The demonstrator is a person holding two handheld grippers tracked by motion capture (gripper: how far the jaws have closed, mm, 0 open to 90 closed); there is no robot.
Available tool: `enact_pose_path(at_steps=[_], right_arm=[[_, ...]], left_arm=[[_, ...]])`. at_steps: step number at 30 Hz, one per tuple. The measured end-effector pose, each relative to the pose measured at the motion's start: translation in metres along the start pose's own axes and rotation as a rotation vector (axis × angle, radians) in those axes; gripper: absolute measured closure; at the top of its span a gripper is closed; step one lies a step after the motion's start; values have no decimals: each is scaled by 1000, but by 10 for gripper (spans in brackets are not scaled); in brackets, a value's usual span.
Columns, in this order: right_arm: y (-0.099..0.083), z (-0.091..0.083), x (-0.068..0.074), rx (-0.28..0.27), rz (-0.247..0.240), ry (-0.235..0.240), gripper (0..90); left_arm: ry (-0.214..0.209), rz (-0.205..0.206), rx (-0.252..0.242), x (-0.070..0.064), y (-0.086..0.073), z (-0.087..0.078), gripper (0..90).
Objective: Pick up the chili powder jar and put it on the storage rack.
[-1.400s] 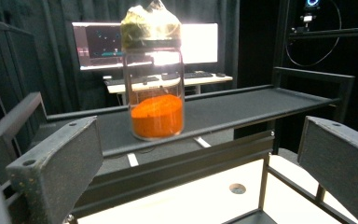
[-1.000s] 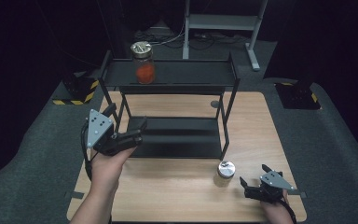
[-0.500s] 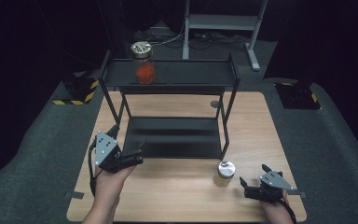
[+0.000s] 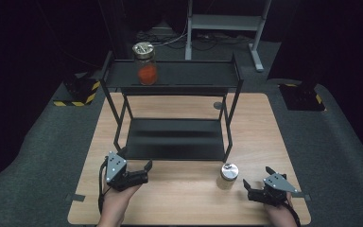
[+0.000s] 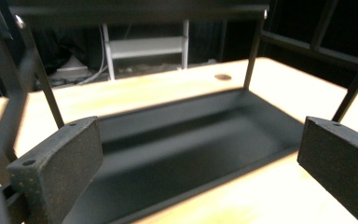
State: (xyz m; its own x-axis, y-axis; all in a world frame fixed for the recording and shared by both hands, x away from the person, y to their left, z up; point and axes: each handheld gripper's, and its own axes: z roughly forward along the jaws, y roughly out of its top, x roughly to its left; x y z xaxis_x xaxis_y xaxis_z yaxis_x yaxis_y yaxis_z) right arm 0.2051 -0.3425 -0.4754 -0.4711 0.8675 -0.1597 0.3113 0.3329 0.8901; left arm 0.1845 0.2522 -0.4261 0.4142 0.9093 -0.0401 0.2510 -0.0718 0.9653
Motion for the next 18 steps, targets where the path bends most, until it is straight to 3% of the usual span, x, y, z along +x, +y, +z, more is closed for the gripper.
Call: enact_pose_path(at_steps=[6, 18], right_arm=[[0, 0, 0, 0, -1, 0, 0], [0, 0, 3, 0, -6, -11, 0]], left_arm=[[-13, 5, 47, -3, -18, 5, 4], [-18, 70, 151, -8, -44, 16, 4]])
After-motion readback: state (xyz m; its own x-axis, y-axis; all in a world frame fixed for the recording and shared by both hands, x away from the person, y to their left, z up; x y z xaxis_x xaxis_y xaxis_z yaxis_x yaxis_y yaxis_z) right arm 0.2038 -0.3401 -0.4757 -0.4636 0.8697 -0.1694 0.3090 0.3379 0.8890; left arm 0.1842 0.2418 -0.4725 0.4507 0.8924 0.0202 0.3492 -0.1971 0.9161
